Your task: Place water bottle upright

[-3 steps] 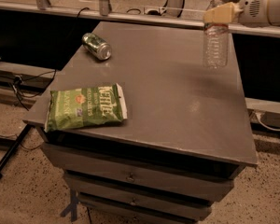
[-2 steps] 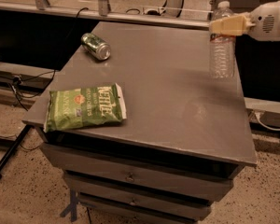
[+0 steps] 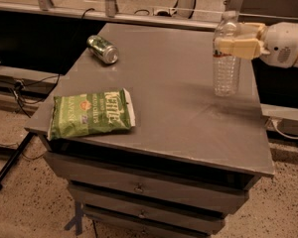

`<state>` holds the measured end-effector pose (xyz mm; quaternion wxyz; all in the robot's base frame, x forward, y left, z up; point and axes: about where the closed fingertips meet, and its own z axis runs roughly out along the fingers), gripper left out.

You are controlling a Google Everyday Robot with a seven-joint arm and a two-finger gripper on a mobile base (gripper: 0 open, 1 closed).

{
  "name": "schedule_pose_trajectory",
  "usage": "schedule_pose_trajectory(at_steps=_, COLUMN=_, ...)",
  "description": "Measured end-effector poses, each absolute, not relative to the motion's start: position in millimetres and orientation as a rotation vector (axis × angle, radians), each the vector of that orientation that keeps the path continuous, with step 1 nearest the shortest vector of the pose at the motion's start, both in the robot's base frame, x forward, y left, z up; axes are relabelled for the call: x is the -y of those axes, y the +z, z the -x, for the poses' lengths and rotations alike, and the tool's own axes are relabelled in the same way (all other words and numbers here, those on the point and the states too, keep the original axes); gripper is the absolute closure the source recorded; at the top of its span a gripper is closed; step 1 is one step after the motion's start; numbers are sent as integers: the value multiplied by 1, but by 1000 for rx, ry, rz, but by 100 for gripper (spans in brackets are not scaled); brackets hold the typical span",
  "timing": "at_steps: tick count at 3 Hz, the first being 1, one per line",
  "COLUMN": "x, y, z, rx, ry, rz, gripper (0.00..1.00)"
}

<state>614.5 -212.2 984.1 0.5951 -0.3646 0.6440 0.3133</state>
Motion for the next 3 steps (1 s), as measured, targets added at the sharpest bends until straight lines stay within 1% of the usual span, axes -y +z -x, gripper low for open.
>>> schedule_pose_trajectory(at_steps=1, x=189, y=991, z=-599, rx=-1277, ry=728, rz=971, gripper=100)
schedule_pose_trajectory(at_steps=2, x=182, y=987, z=-588, rx=-1102, ry=675, rz=1047, gripper=100)
schedule_pose_trajectory(at_steps=3, x=185, y=975, z=-583, rx=-977, ry=590, rz=1074, gripper=100)
